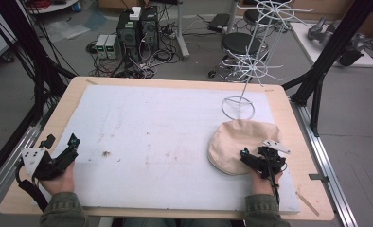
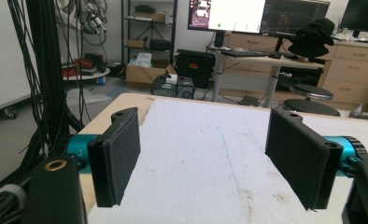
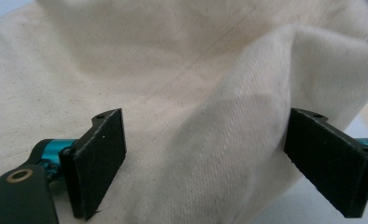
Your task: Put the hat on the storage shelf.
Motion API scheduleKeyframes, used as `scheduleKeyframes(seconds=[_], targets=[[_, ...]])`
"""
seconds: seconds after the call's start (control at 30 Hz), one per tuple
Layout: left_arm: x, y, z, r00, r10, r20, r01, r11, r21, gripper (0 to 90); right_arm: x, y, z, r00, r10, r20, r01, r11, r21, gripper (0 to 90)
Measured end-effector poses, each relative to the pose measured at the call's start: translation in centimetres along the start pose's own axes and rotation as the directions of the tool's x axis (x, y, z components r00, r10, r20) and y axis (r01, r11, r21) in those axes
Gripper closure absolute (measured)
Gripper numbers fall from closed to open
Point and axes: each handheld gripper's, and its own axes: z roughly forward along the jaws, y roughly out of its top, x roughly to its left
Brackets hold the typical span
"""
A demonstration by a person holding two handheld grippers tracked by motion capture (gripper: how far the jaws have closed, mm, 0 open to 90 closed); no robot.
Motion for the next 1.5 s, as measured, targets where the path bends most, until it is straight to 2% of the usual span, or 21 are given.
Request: scheduleKeyframes(seconds=[0.13, 0.2, 0.23, 0.27, 0.43, 0.53, 0.6, 0.63, 0.67, 0.7, 0.73, 0.77, 0.8, 0.87, 0.93, 1.0, 1.1, 1.17, 1.23, 1.37, 1.5], targets=[[0.0, 0.0, 0.0, 1.0000, 0.000, -0.001, 0.000, 1.0000, 0.002, 26.6, -0.4, 0.1, 0.5, 0.9989, 0.019, -0.044, -0.017, 0.9991, 0.038, 12.1], [-0.1, 0.0, 0.0, 1.0000, -0.003, -0.001, 0.003, 1.0000, 0.002, 26.6, -0.6, 0.3, 1.0, 0.9964, 0.028, -0.080, -0.022, 0.9968, 0.077, 14.7], [-0.1, 0.0, 0.0, 1.0000, -0.004, -0.001, 0.004, 1.0000, 0.003, 26.6, -0.6, 0.3, 1.0, 0.9964, 0.028, -0.080, -0.022, 0.9968, 0.077, 14.7], [-0.1, 0.0, 0.0, 1.0000, -0.003, 0.000, 0.003, 1.0000, 0.003, 26.6, -0.9, 0.4, 1.3, 0.9926, 0.068, -0.100, -0.057, 0.9923, 0.110, 15.8], [-0.2, 0.0, 0.0, 1.0000, -0.004, 0.000, 0.004, 1.0000, 0.003, 26.6, 0.1, 0.9, 1.2, 0.9974, 0.060, -0.040, -0.053, 0.9863, 0.156, 23.2], [-0.2, 0.0, 0.0, 1.0000, -0.003, -0.001, 0.003, 1.0000, 0.003, 26.7, 0.4, 1.0, 1.3, 0.9988, 0.049, -0.011, -0.046, 0.9858, 0.161, 26.7], [-0.2, 0.0, 0.0, 1.0000, -0.006, 0.000, 0.006, 1.0000, 0.001, 26.7, 0.6, 1.1, 1.3, 0.9991, 0.043, -0.001, -0.043, 0.9861, 0.161, 29.8], [-0.2, 0.0, 0.0, 1.0000, -0.006, 0.000, 0.006, 1.0000, 0.001, 26.7, 0.9, 1.1, 1.2, 0.9996, 0.025, 0.013, -0.027, 0.9874, 0.156, 40.2], [-0.2, 0.0, -0.1, 1.0000, -0.006, 0.000, 0.006, 1.0000, 0.000, 26.7, 1.1, 1.1, 1.2, 0.9995, 0.011, 0.030, -0.016, 0.9881, 0.153, 45.2], [-0.2, 0.0, -0.1, 1.0000, -0.005, 0.000, 0.005, 1.0000, -0.001, 26.7, 1.1, 1.1, 1.2, 0.9995, 0.011, 0.030, -0.016, 0.9881, 0.153, 45.2], [-0.2, 0.0, -0.1, 1.0000, -0.007, -0.001, 0.007, 1.0000, -0.001, 26.7, 1.3, 1.1, 1.1, 0.9990, 0.007, 0.043, -0.013, 0.9887, 0.149, 53.2], [-0.1, 0.0, -0.1, 1.0000, -0.008, -0.001, 0.008, 1.0000, -0.003, 26.7, 1.5, 1.1, 1.0, 0.9967, -0.021, 0.078, 0.009, 0.9888, 0.149, 64.2], [-0.1, 0.0, -0.1, 1.0000, -0.007, -0.001, 0.007, 1.0000, -0.004, 26.7, 1.5, 1.1, 1.0, 0.9959, -0.031, 0.086, 0.017, 0.9882, 0.152, 67.5], [-0.1, 0.0, -0.1, 0.9999, -0.012, -0.003, 0.012, 0.9999, -0.005, 26.8, 1.4, 1.2, 1.0, 0.9962, -0.033, 0.081, 0.021, 0.9885, 0.150, 69.1], [0.0, 0.0, -0.1, 0.9999, -0.013, -0.003, 0.013, 0.9999, -0.002, 26.8, 0.9, 1.2, 0.9, 0.9985, -0.016, 0.052, 0.008, 0.9887, 0.150, 72.5], [-0.1, 0.0, -0.1, 0.9999, -0.014, -0.001, 0.014, 0.9999, -0.002, 26.8, 0.7, 1.2, 0.9, 0.9988, -0.008, 0.049, 0.000, 0.9887, 0.150, 73.8], [-0.1, 0.0, -0.1, 0.9999, -0.014, -0.001, 0.014, 0.9999, -0.005, 26.9, 0.3, 1.3, 0.8, 0.9991, 0.000, 0.042, -0.006, 0.9903, 0.139, 82.0], [0.0, 0.0, -0.1, 0.9999, -0.013, 0.000, 0.013, 0.9999, -0.004, 26.9, 0.2, 1.3, 0.6, 0.9993, 0.007, 0.036, -0.012, 0.9914, 0.130, 84.2], [0.0, 0.0, -0.1, 0.9999, -0.013, -0.002, 0.013, 0.9999, -0.004, 26.9, 0.4, 1.2, 0.4, 0.9987, -0.024, 0.045, 0.019, 0.9939, 0.108, 86.2], [0.0, 0.0, -0.1, 0.9999, -0.014, -0.001, 0.014, 0.9999, -0.004, 26.9, 0.4, 1.3, 0.2, 0.9989, -0.027, 0.039, 0.023, 0.9957, 0.090, 86.7], [0.0, 0.0, -0.1, 0.9999, -0.016, 0.000, 0.016, 0.9999, -0.006, 26.9, 0.4, 1.3, -0.4, 0.9976, -0.052, 0.045, 0.050, 0.9980, 0.039, 86.9]])
